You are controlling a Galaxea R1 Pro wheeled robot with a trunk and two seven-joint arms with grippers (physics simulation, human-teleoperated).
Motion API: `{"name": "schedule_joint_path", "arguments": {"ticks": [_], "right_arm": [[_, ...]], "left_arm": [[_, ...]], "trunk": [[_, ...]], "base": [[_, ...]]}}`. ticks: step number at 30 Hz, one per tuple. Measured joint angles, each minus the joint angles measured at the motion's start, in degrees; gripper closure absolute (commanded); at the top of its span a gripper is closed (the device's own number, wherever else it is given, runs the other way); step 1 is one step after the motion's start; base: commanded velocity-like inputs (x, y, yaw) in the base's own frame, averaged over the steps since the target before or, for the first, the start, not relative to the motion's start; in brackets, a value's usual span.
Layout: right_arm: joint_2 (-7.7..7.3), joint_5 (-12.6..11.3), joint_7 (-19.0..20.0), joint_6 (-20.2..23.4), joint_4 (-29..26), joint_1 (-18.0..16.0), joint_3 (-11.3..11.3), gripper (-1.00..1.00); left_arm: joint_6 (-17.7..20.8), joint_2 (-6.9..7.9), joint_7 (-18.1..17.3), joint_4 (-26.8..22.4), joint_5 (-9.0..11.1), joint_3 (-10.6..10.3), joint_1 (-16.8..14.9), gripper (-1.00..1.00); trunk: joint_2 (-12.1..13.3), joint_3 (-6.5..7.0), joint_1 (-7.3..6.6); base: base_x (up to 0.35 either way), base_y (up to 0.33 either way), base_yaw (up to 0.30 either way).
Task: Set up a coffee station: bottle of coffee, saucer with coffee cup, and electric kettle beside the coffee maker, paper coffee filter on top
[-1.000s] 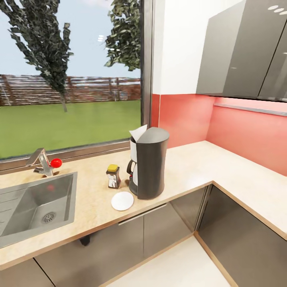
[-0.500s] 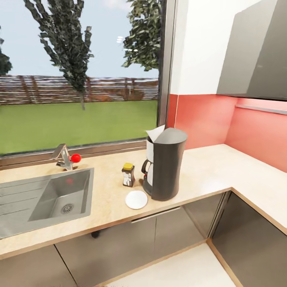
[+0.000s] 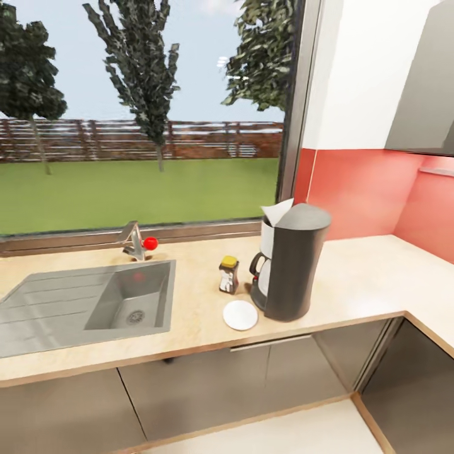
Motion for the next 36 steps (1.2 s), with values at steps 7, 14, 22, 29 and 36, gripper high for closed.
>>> {"name": "schedule_joint_path", "arguments": {"ticks": [7, 14, 22, 29, 36], "right_arm": [[0.07, 0.02, 0.01, 0.02, 0.01, 0.09, 0.1, -1.0], [0.07, 0.01, 0.01, 0.02, 0.0, 0.09, 0.11, -1.0], [0.07, 0.01, 0.01, 0.03, 0.0, 0.09, 0.11, -1.0], [0.07, 0.02, 0.01, 0.02, 0.0, 0.09, 0.11, -1.0], [0.07, 0.01, 0.01, 0.02, 0.0, 0.09, 0.11, -1.0]], "left_arm": [[-0.02, -0.83, 0.01, -2.04, -0.01, 0.2, -0.04, -1.0], [0.07, -0.8, -0.48, -2.28, 0.0, 0.29, 0.0, -1.0], [0.05, -0.79, -0.57, -2.28, 0.0, 0.26, 0.0, -1.0], [0.0, -0.84, -0.64, -2.28, 0.0, 0.25, -0.01, -1.0], [0.03, -0.87, -0.68, -2.28, 0.0, 0.23, 0.0, -1.0]], "trunk": [[0.01, -0.32, 0.01], [0.01, -0.64, 0.0], [0.01, -1.0, 0.0], [0.01, -1.32, 0.0], [0.01, -1.64, 0.0]], "base": [[-0.088, 0.15, 0.272], [-0.055, 0.272, 0.272], [-0.001, 0.298, 0.272], [0.0, 0.302, 0.272], [0.0, 0.31, 0.272]]}}
